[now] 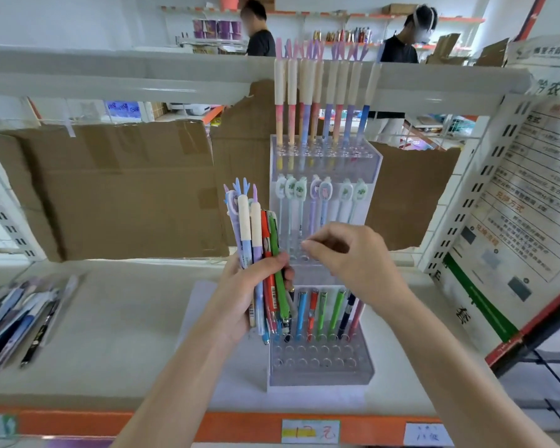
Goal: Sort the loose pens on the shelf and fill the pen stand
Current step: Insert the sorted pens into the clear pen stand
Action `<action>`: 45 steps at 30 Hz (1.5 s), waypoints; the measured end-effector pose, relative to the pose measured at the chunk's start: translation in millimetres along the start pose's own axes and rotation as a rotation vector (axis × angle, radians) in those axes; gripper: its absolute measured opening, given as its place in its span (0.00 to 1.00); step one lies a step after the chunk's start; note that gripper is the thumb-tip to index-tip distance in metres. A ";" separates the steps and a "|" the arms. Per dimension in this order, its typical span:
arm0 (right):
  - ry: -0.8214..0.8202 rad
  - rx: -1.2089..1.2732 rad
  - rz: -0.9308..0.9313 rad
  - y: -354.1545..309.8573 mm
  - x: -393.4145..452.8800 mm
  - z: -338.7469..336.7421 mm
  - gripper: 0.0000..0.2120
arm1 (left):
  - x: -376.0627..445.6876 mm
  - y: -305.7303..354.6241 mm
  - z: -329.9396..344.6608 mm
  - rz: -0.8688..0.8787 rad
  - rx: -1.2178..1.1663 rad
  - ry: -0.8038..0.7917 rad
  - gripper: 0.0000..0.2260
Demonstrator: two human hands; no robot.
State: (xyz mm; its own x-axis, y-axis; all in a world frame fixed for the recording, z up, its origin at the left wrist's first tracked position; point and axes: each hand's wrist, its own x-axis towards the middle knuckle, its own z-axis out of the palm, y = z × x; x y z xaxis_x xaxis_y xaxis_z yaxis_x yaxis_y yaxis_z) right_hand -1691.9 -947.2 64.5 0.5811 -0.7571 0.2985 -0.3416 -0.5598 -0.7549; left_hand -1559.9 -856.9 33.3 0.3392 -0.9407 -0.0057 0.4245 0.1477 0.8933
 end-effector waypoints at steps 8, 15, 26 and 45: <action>-0.290 0.309 0.265 -19.9 9.4 10.4 0.15 | -7.3 2.1 -2.1 -0.015 0.027 -0.040 0.13; -0.200 0.356 0.228 -25.9 9.5 12.9 0.06 | -7.6 1.9 -5.5 -0.012 -0.015 0.024 0.14; -0.002 0.182 0.107 16.3 -42.6 42.4 0.06 | -22.2 -28.3 -54.3 0.024 -0.070 0.197 0.14; 0.152 -0.307 -0.058 59.0 -57.8 97.0 0.08 | -47.5 -50.0 -65.4 -0.089 0.045 0.166 0.11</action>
State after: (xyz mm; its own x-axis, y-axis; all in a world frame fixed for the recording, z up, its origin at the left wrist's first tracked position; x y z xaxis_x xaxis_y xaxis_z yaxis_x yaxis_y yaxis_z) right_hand -1674.0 -903.8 -53.9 0.4971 -0.7495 0.4372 -0.5306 -0.6613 -0.5303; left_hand -1542.3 -799.6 -40.5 0.4376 -0.8855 -0.1561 0.4226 0.0493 0.9050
